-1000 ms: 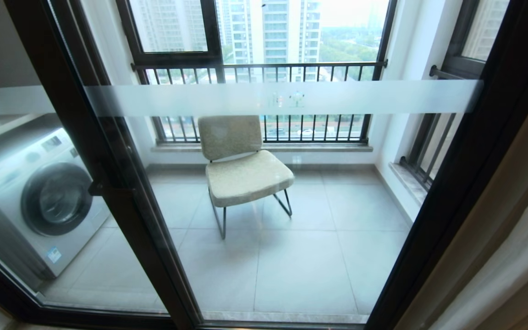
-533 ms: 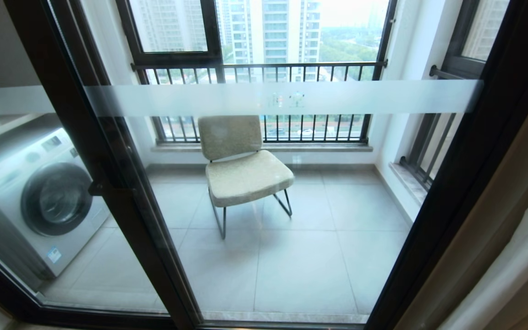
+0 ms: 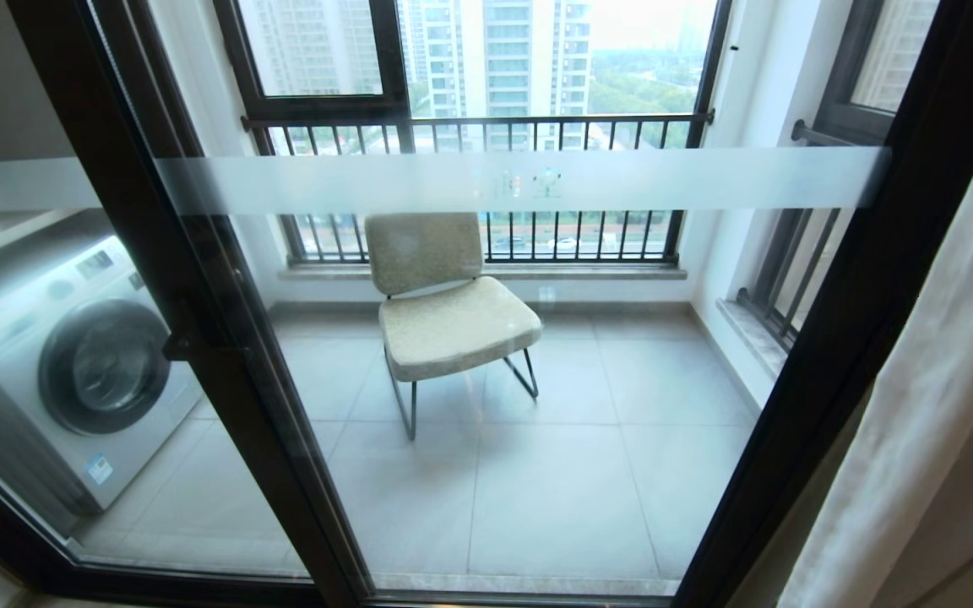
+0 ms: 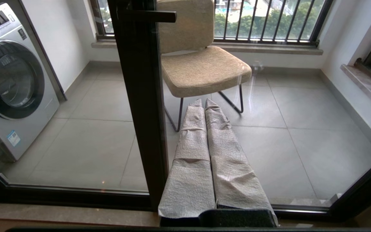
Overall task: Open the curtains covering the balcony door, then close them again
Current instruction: Close the inner curtains on both sides
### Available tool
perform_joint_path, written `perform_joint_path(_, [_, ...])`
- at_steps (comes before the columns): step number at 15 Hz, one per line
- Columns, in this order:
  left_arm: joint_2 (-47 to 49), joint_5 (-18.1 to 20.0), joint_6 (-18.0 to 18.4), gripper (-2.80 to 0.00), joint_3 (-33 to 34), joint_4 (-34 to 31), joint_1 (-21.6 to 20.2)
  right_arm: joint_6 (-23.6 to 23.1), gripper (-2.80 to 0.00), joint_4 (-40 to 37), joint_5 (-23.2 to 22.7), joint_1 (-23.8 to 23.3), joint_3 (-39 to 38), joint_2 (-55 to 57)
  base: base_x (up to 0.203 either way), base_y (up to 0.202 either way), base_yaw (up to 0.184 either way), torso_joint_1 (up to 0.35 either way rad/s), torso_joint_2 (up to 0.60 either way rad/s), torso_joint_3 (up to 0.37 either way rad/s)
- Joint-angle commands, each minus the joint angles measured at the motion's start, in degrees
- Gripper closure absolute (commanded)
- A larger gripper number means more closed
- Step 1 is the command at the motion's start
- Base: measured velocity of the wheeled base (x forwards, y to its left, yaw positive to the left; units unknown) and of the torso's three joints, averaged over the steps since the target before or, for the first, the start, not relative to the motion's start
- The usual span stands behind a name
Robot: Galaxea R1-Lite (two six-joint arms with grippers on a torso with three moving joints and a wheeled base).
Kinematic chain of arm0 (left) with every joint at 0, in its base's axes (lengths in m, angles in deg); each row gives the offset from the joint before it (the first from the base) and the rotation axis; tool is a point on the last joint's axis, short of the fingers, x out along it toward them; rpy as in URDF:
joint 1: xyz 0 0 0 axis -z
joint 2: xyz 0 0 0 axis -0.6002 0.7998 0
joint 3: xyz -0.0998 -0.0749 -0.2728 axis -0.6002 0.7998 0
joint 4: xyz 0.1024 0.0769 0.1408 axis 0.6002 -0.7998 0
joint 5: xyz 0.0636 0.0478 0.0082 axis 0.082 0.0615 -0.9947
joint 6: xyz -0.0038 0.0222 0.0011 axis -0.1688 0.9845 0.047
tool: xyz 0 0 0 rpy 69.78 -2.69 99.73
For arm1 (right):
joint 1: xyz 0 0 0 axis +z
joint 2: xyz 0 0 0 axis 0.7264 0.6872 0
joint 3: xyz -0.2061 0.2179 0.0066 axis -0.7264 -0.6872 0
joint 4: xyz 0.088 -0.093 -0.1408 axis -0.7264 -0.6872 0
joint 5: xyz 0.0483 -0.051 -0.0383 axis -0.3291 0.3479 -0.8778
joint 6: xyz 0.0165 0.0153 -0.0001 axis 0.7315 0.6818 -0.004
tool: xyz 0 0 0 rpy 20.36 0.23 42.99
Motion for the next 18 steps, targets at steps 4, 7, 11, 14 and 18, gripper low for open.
perform_joint_path(4, [0.0, 0.0, 0.0, 0.0, 0.0, 0.0, 0.0, -3.6, 0.0, -0.3, 0.0, 12.1, 2.4, 0.3, 0.0, 0.0, 0.0, 0.0, 0.0, 0.0])
perform_joint_path(7, [0.0, 0.0, 0.0, 0.0, 0.0, 0.0, 0.0, -5.3, 0.0, -0.7, 0.0, 17.4, 1.8, 0.8, 0.0, 0.0, 0.0, 0.0, 0.0, 0.0])
perform_joint_path(11, [0.0, 0.0, 0.0, 0.0, 0.0, 0.0, 0.0, -6.5, 0.0, -1.7, 0.1, 20.6, 1.2, 1.2, 0.0, 0.0, 0.0, 0.0, 0.0, 0.0])
perform_joint_path(14, [0.0, 0.0, 0.0, 0.0, 0.0, 0.0, 0.0, -6.6, 0.0, -3.0, 0.5, 20.3, 0.8, 1.1, 0.0, 0.0, 0.0, 0.0, 0.0, 0.0])
perform_joint_path(18, [0.0, 0.0, 0.0, 0.0, 0.0, 0.0, 0.0, -6.5, 0.0, -3.2, 4.9, 20.4, 0.8, 1.3, 0.0, 0.0, 0.0, 0.0, 0.0, 0.0])
